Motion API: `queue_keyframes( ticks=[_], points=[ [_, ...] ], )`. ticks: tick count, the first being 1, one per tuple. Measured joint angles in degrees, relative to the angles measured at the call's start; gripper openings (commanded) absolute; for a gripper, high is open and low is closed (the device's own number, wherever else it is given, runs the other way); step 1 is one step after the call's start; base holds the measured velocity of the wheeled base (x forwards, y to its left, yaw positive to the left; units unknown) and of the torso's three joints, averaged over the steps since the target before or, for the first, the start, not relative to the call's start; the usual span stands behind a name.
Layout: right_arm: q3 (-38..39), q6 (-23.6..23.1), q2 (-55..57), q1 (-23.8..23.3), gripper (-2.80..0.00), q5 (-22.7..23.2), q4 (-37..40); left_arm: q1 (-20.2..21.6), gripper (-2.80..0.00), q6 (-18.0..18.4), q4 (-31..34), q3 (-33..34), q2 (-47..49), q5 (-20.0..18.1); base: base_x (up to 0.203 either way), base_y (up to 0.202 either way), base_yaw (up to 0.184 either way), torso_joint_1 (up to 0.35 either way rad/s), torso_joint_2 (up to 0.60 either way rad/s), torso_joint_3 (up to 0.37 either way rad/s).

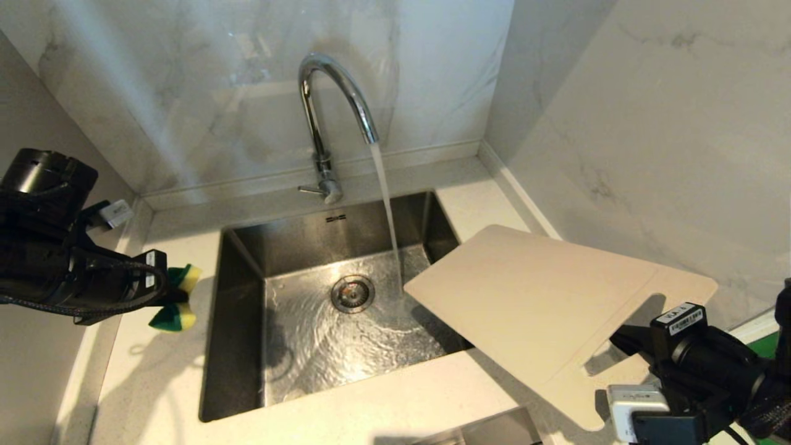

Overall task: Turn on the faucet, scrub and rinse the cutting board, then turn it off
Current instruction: Put down the cutting board

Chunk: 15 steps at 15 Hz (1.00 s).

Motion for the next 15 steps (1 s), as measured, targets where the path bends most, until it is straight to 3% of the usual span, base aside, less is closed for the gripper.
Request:
queue_keyframes(
  ticks=[5, 15],
  points=[
    [0.6, 5.9, 2.2, 0.0, -2.80, -3.4, 0.0, 0.1, -2.80, 0.0, 0.0, -0.4, 0.9, 0.0, 0.000, 0.000, 0.000, 0.000, 0.00, 0.000],
    [5.3, 12.2, 2.5, 1.0, -2.80, -4.4, 0.2, -1.6, -2.80, -0.3, 0.0, -1.1, 1.1, 0.2, 0.000, 0.000, 0.000, 0.000, 0.00, 0.000]
  ],
)
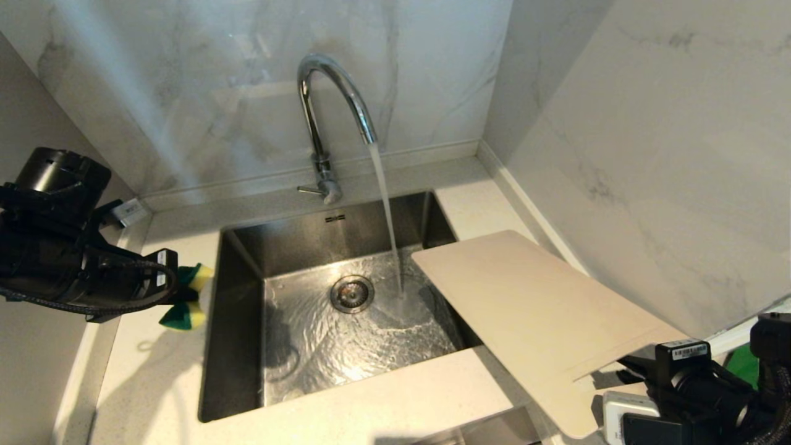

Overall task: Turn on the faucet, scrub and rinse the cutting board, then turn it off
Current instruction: Put down the cutting board

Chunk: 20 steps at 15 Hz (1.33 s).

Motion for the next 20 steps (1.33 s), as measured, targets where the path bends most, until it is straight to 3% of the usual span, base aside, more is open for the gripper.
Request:
queue_keyframes(
  ticks=[6, 15, 20],
  points=[
    [1.6, 6.6, 3.4, 1.9, -2.80, 0.7, -0.1, -0.2, -2.80, 0.0, 0.1, -1.4, 0.0, 0.2, 0.000, 0.000, 0.000, 0.000, 0.00, 0.000],
    [1.2, 8.5, 7.5, 2.9, -2.80, 7.9, 0.0, -0.2, -2.80, -0.1, 0.1, -2.1, 0.0, 0.5, 0.000, 0.000, 0.000, 0.000, 0.00, 0.000],
    [1.4, 9.6, 7.9, 4.1, -2.80, 8.5, 0.1, -0.2, -2.80, -0.1, 0.2, -3.1, 0.0, 0.7, 0.000, 0.000, 0.000, 0.000, 0.00, 0.000]
  ],
)
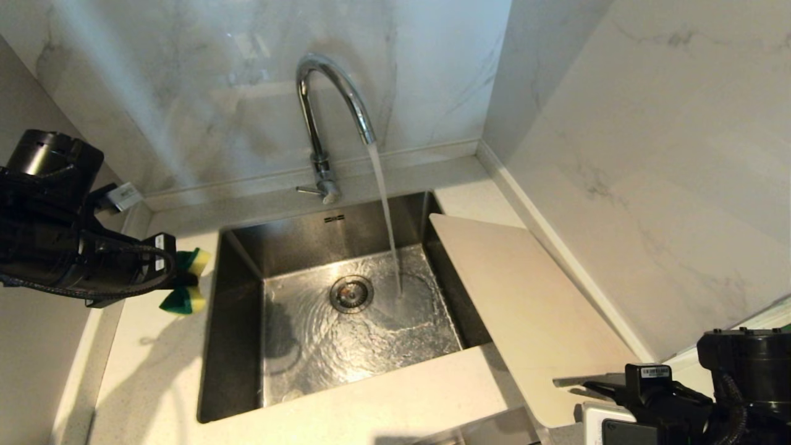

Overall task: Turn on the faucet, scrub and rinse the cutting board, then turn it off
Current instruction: Put down the cutting board

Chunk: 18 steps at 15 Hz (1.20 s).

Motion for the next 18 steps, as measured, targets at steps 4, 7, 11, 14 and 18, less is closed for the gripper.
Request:
queue_keyframes(
  ticks=[4, 7, 11, 14, 18],
  points=[
    [1.6, -0.1, 1.0, 0.1, -2.80, 0.0, 0.1, 0.0, -2.80, 0.0, 0.0, -0.6, 0.0, 0.3, 0.000, 0.000, 0.000, 0.000, 0.00, 0.000],
    [1.7, -0.1, 2.2, 0.0, -2.80, -0.1, 0.1, 0.0, -2.80, 0.1, 0.0, -0.7, 0.0, 0.3, 0.000, 0.000, 0.000, 0.000, 0.00, 0.000],
    [0.2, -0.2, 4.5, 0.0, -2.80, 0.0, 0.0, -0.1, -2.80, 0.1, -0.1, -1.1, 0.1, 0.0, 0.000, 0.000, 0.000, 0.000, 0.00, 0.000],
    [-0.6, -0.3, 6.3, 0.0, -2.80, 0.0, 0.0, -0.3, -2.80, 0.0, -0.1, -1.5, 0.4, -0.1, 0.000, 0.000, 0.000, 0.000, 0.00, 0.000],
    [-0.8, -0.1, 7.8, 0.2, -2.80, 0.2, 0.0, -0.7, -2.80, -0.1, -0.1, -2.3, 1.4, -0.2, 0.000, 0.000, 0.000, 0.000, 0.00, 0.000]
  ],
)
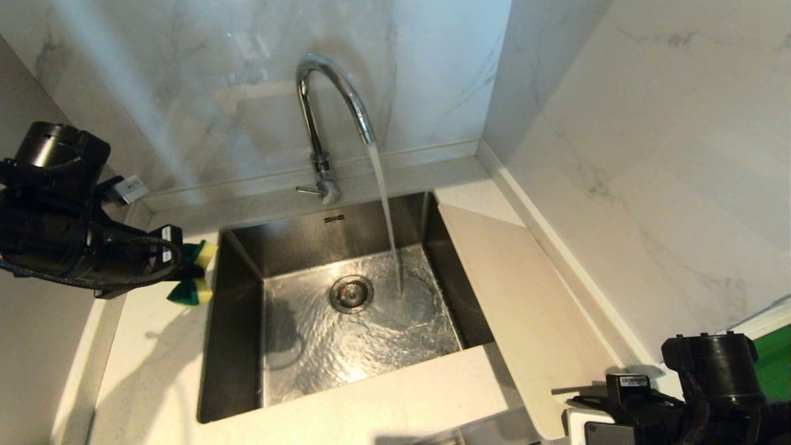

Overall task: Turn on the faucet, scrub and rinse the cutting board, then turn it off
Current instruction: Put down the cutting board

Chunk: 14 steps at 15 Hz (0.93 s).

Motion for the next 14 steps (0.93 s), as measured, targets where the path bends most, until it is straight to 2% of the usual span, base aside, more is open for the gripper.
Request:
queue_keyframes(
  ticks=[8, 14],
  points=[
    [-0.3, -0.1, 2.7, 0.1, -2.80, 1.3, 0.0, -0.6, -2.80, 0.0, 0.0, -1.0, 1.0, 0.1, 0.000, 0.000, 0.000, 0.000, 0.00, 0.000],
    [0.2, 0.0, 2.9, 0.0, -2.80, 6.0, 0.3, -0.6, -2.80, -0.3, -0.1, -1.0, 1.3, 0.0, 0.000, 0.000, 0.000, 0.000, 0.00, 0.000]
  ],
)
